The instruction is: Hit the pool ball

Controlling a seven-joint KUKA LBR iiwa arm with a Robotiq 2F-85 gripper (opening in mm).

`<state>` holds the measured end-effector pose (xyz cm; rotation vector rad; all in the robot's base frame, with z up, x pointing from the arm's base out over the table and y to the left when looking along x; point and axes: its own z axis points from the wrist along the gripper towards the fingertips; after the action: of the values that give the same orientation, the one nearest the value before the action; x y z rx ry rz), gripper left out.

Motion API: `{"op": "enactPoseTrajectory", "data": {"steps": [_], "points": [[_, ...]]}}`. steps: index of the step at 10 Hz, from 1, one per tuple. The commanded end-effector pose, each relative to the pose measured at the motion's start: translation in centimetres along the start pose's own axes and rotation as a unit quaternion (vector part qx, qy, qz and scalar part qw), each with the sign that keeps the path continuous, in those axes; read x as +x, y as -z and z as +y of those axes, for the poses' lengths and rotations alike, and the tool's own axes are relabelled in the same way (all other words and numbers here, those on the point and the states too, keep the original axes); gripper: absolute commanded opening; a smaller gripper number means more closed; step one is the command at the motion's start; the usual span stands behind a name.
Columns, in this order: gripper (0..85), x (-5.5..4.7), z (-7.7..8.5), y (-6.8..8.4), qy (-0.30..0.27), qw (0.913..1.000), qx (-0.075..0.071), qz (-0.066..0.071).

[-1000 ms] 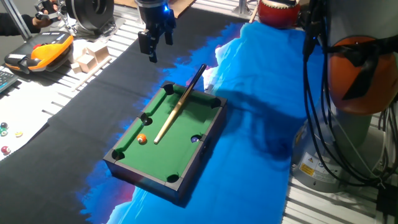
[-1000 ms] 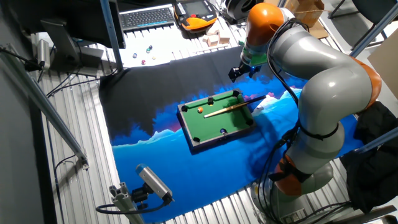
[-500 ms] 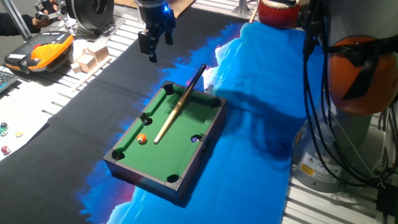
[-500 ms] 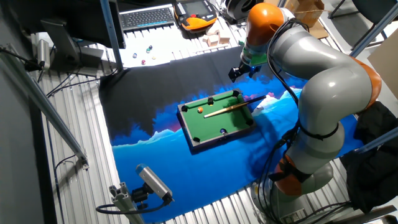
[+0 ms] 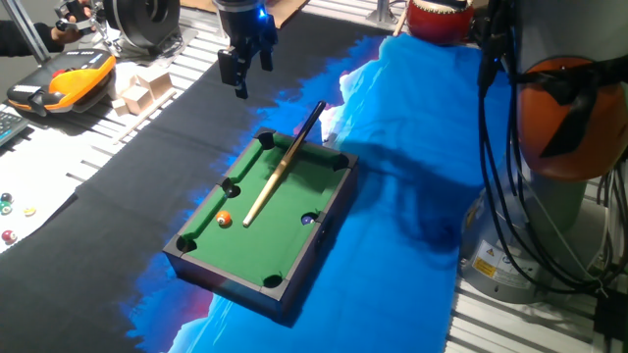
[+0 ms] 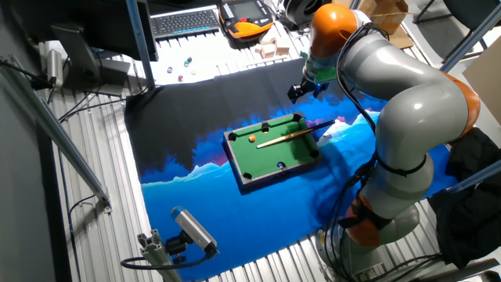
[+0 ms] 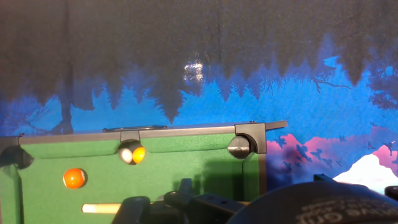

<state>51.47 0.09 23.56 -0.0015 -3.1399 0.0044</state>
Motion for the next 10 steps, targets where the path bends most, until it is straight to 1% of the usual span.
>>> {"op": "enactPoseTrajectory", "data": {"steps": [1,10], "points": [[0.0,-0.02,-0.02,0.02,-0.068,0.9951,0.004,0.072],[0.0,0.01,-0.02,0.02,-0.075,0.9947,0.004,0.070]]}}
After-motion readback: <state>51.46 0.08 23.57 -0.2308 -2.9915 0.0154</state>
